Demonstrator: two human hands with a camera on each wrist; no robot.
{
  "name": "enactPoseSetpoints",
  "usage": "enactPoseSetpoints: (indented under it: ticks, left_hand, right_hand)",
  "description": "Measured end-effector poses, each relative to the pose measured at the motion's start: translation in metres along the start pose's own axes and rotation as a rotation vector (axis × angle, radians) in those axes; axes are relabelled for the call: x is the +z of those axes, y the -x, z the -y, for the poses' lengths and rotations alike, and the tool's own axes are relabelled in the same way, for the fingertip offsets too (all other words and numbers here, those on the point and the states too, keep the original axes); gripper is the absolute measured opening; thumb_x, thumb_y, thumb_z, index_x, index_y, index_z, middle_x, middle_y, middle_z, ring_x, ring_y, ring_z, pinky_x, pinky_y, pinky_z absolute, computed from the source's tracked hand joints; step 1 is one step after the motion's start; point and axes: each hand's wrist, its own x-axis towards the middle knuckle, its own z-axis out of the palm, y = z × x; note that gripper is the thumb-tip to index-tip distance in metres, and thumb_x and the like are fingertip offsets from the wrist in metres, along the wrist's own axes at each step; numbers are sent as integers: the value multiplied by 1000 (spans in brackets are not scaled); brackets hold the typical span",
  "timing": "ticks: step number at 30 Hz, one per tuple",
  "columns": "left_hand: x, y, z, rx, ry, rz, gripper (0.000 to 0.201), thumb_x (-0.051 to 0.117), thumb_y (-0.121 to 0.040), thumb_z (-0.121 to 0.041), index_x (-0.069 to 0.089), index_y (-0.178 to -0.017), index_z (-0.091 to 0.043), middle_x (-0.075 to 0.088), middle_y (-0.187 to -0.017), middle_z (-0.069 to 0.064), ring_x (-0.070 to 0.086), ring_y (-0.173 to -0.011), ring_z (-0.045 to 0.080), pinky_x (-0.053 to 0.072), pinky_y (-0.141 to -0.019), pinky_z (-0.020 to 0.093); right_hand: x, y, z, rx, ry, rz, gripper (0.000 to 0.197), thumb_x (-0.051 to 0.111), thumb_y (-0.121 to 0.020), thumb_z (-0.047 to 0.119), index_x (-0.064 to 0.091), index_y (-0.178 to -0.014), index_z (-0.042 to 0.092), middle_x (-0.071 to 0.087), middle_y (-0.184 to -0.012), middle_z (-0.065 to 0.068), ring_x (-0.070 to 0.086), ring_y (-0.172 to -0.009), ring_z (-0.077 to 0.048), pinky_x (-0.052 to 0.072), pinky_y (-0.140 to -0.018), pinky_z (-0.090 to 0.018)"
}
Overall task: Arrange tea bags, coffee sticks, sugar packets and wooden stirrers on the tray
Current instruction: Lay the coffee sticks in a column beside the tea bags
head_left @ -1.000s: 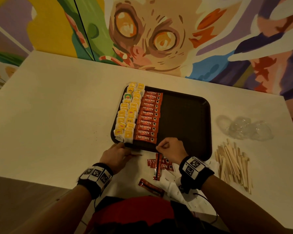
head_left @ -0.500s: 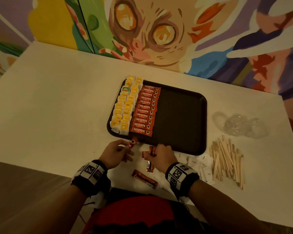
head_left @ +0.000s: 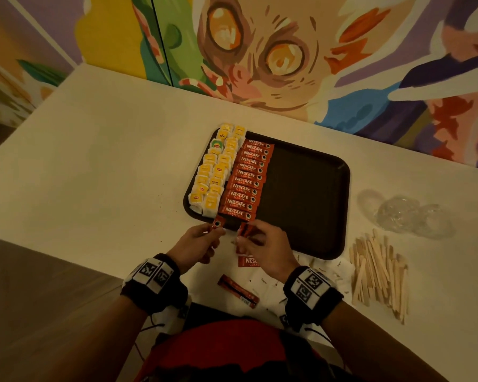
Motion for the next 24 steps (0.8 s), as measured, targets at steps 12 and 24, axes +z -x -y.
enactPoseSetpoints:
  ticks: [12, 24]
  left_hand:
    - [-14, 0, -18, 116, 126, 32, 22, 61, -92, -14, 66, -97, 7, 43, -55, 1, 32, -49, 12, 34, -48, 23]
    - [-15, -14, -15, 253, 117, -279, 13, 67, -89, -17, 70, -89, -4, 52, -51, -6, 39, -48, 11, 37, -48, 26]
  right_hand:
    - [0, -9, 7, -167, -71, 155, 21, 69, -84, -7, 76, -82, 13, 62, -112, -3, 64, -104, -10, 57, -84, -26]
    - [8, -18, 4, 129, -203, 60, 14, 71, -87, 7, 68, -100, 13, 72, -91, -11, 73, -74, -20, 60, -71, -30]
